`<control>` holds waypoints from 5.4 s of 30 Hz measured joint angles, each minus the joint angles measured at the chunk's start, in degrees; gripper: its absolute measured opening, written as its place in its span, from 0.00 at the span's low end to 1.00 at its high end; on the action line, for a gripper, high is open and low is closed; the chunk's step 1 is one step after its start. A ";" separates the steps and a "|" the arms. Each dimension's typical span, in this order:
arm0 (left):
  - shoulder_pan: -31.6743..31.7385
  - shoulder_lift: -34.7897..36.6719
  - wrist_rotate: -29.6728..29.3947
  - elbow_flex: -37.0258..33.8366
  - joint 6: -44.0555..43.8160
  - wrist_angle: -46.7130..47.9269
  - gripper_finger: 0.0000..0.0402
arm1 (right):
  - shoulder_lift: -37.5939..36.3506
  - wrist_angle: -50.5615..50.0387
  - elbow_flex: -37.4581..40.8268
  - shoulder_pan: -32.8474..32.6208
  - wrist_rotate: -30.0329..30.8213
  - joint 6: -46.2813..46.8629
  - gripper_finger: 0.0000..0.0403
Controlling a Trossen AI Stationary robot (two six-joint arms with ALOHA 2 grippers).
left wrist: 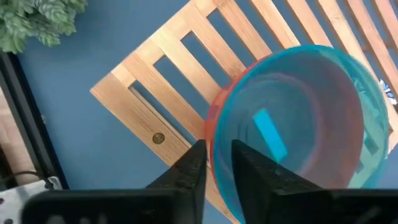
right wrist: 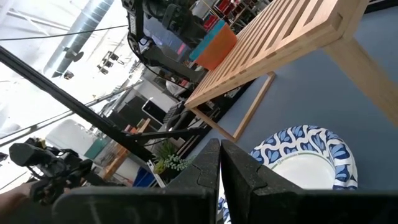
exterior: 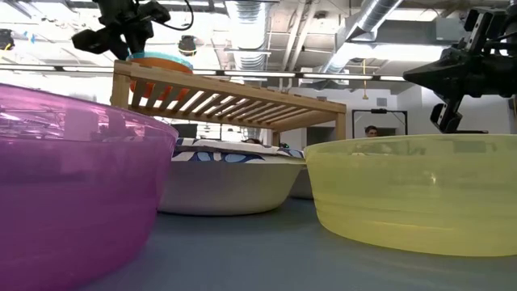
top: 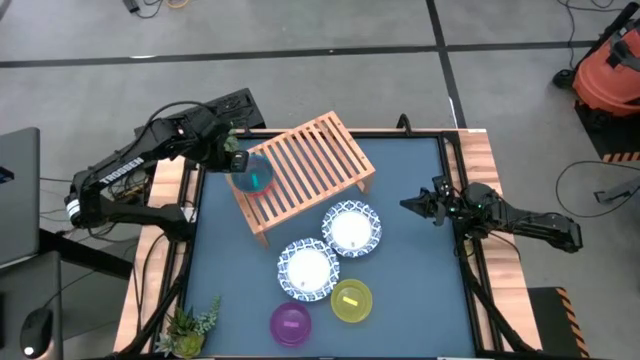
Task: Place and stack bowls onto a shelf
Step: Stack the blue bowl into the orange bowl on the shelf, then stack the purple bowl into the blue bowl on the shelf
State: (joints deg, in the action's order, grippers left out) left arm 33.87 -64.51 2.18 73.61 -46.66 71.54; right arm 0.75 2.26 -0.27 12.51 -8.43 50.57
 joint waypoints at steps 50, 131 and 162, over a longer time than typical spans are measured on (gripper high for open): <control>-67.10 -30.65 -4.40 -1.29 -34.03 -27.68 0.39 | 0.02 0.00 0.00 -0.13 -0.68 -0.02 0.10; -69.22 -40.17 3.72 2.15 -43.08 -29.69 0.00 | 0.04 0.07 -0.02 -0.11 -0.59 -4.57 0.10; -50.13 3.26 -36.00 17.35 -39.87 1.92 0.00 | 3.85 0.09 -0.02 -0.11 -0.50 -5.61 0.10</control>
State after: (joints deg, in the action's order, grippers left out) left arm -16.26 -61.25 -33.82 90.96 -86.52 73.46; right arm 4.60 2.35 -0.30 12.40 -8.93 44.96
